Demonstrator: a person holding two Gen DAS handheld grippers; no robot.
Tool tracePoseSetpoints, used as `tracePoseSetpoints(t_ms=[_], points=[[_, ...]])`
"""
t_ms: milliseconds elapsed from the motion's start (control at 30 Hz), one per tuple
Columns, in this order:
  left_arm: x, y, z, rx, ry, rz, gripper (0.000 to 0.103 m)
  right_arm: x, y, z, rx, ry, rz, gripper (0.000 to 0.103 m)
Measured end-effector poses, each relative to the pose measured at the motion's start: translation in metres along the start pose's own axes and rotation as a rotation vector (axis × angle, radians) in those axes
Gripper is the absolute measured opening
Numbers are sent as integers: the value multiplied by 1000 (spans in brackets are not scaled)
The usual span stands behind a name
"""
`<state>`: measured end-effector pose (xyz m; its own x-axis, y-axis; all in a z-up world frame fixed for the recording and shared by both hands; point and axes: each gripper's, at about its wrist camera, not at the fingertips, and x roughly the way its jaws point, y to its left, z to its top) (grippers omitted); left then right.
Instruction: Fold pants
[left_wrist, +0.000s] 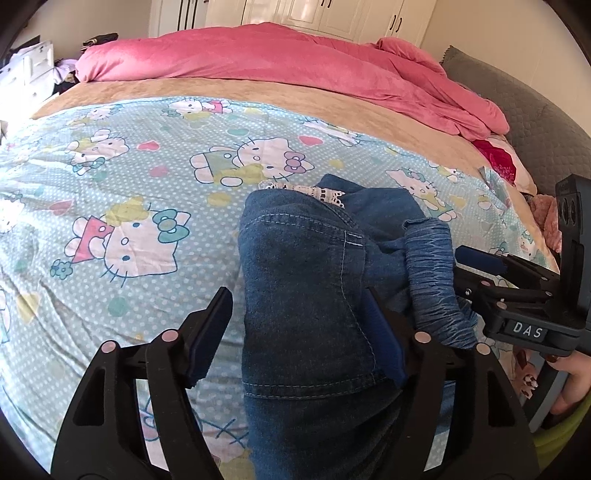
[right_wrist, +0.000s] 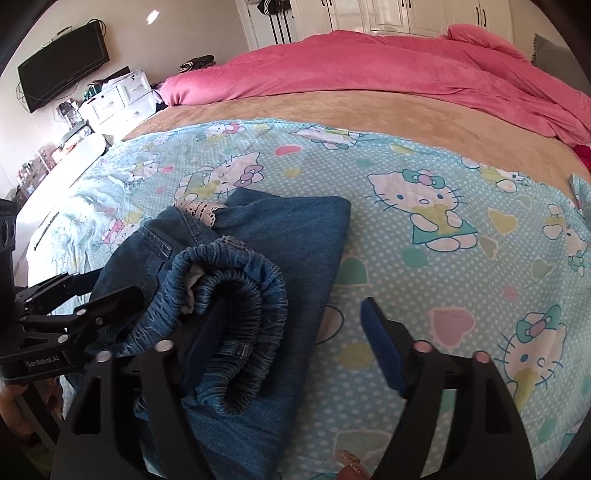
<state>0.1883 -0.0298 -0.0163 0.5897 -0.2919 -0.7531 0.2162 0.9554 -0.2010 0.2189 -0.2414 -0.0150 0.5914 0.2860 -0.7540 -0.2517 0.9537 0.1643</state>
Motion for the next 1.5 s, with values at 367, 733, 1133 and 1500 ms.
tracePoseSetpoints(t_ms=[367,733,1133,1500], points=[[-19,3,1,-8,-33,38,87,-28,-3,0,29,-67,3,95],[-67,2,-5,-15,-105,78,94,-80,18,-9,-32,-192,-26,99],[-121,-16,-41,20,-178,105,94,-135,47,-39,-107,-299,-63,99],[-146,-26,-89,51,-171,123,94,-167,54,-77,-90,-305,-62,99]])
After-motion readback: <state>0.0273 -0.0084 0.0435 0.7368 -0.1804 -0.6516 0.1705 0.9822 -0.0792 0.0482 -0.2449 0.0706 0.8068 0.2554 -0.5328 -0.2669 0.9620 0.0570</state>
